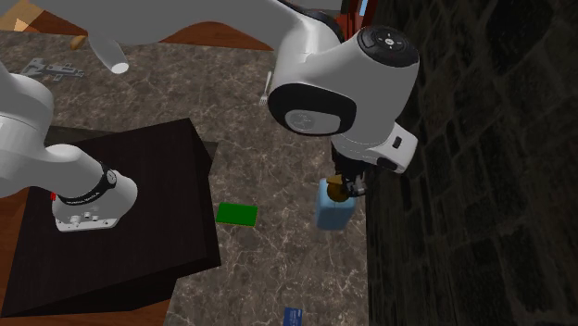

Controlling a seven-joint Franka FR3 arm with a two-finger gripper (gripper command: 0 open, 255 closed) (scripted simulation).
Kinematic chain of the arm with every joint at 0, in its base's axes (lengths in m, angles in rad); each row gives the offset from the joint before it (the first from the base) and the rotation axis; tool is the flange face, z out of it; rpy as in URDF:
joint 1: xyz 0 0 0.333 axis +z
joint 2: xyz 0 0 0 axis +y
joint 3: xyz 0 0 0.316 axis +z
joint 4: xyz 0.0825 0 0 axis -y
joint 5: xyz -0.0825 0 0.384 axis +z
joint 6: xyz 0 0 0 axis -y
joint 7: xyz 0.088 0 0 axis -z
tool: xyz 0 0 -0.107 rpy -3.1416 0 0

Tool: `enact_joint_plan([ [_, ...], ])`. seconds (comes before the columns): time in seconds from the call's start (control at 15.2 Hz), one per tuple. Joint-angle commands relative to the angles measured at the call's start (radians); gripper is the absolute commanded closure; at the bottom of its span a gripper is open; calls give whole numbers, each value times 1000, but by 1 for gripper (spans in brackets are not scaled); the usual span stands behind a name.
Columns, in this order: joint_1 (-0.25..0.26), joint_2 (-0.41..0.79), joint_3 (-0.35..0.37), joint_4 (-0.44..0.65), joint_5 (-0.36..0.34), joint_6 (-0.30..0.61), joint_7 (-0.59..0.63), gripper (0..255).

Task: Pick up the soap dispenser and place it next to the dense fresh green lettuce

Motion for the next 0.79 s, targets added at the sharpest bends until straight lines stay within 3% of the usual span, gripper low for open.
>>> enact_joint_plan([
  [0.0, 1, -11, -2, 12, -4, -22, 2, 255],
  [0.73, 4, -60, -8, 94, -20, -152, 12, 255],
])
